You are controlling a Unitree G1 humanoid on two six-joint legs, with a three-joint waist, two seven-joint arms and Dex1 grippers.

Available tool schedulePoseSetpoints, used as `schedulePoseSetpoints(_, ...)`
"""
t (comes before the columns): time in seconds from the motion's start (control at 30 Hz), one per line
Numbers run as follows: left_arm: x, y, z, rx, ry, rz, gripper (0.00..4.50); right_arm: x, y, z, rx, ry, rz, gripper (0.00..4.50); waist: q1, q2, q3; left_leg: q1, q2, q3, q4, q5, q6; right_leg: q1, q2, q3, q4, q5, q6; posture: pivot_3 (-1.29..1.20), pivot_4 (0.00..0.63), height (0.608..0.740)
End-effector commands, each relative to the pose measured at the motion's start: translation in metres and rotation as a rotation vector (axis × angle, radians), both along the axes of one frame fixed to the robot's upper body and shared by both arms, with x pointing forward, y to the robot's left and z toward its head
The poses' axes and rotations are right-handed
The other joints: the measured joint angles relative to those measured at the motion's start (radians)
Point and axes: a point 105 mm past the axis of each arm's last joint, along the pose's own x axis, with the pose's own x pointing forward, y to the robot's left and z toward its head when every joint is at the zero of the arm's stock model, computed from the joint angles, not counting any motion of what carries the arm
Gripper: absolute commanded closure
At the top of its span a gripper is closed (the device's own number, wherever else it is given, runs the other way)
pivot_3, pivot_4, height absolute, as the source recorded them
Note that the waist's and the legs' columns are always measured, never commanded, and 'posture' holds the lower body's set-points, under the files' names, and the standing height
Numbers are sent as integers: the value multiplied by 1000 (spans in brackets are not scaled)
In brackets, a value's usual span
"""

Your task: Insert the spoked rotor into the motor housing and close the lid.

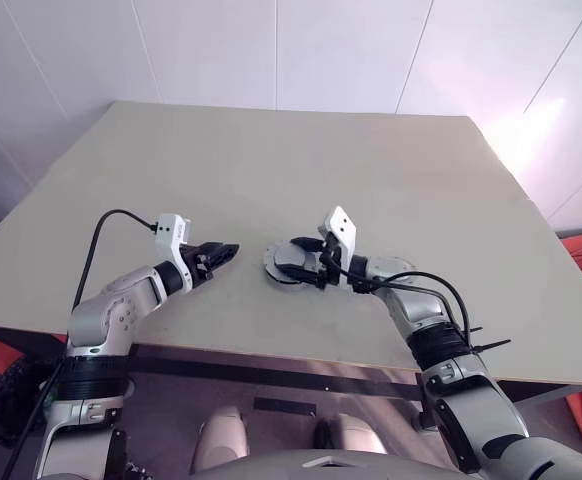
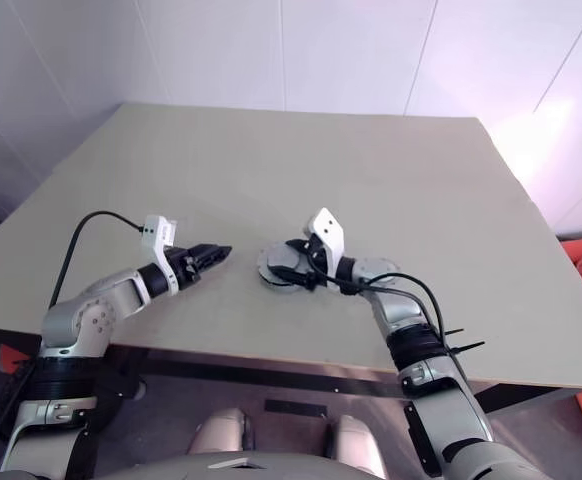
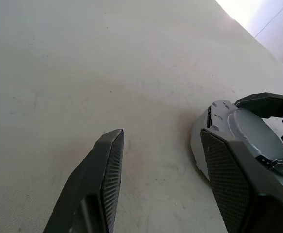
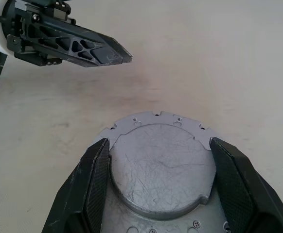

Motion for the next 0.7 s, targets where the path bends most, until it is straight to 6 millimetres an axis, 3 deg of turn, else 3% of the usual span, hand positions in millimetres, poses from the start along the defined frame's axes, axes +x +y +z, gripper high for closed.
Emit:
schedulePoseSetpoints(0.03,3,2,12,0,-51,3,1829,-1,-2,1,7,-16,16,1357,0,0,0,0,0,0,0,0,0,0,0,0,0,0,0,0,0,740)
schedulePoseSetpoints(0.7,3,4,13,3,-55,10,1829,6,-4,-13,-47,-27,-13,1357,-1,0,0,4,0,0,0,1,-1,3,0,0,0,-2,3,0,0,740)
